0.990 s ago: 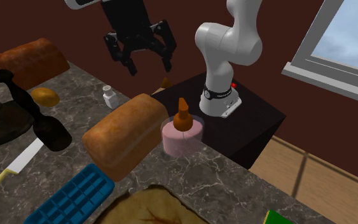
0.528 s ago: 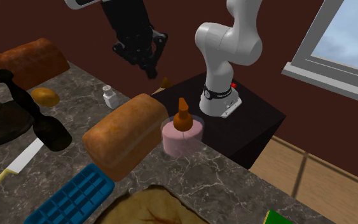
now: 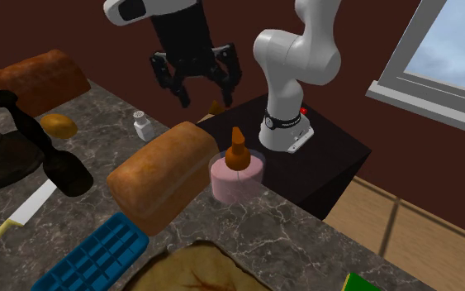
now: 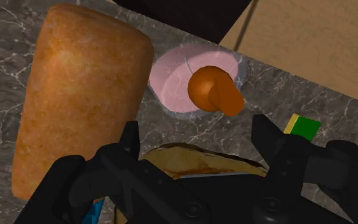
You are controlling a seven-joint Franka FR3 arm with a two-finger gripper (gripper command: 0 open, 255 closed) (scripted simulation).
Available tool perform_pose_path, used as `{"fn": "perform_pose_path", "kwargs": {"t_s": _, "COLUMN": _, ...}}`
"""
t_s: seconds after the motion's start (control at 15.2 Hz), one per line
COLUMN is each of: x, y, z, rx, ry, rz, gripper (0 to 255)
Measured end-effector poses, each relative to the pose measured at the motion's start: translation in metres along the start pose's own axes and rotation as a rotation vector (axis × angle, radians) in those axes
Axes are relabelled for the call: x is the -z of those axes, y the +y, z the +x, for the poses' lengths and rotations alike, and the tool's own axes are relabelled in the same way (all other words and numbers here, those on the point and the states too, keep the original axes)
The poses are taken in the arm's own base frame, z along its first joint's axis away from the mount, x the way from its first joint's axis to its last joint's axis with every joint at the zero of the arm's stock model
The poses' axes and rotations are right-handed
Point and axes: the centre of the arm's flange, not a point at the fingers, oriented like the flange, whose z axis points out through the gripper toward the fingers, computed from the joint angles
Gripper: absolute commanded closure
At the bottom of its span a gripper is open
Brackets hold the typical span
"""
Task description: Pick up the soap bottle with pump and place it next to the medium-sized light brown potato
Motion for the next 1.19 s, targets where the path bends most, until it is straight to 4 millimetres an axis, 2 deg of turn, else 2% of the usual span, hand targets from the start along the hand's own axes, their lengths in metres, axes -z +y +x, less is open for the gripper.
{"fn": "perform_pose_path", "kwargs": {"t_s": 0.4, "x": -0.064, "y": -0.073, "z": 0.021, "rx": -0.090, "ry": -0.021, "rz": -0.187, "gripper": 0}}
{"fn": "perform_pose_path", "kwargs": {"t_s": 0.46, "x": -0.072, "y": -0.078, "z": 0.024, "rx": -0.098, "ry": -0.021, "rz": -0.202, "gripper": 0}}
{"fn": "perform_pose_path", "kwargs": {"t_s": 0.92, "x": -0.110, "y": -0.076, "z": 0.026, "rx": -0.108, "ry": -0.021, "rz": -0.218, "gripper": 0}}
{"fn": "perform_pose_path", "kwargs": {"t_s": 1.19, "x": -0.113, "y": -0.075, "z": 0.026, "rx": -0.108, "ry": -0.020, "rz": -0.218, "gripper": 0}}
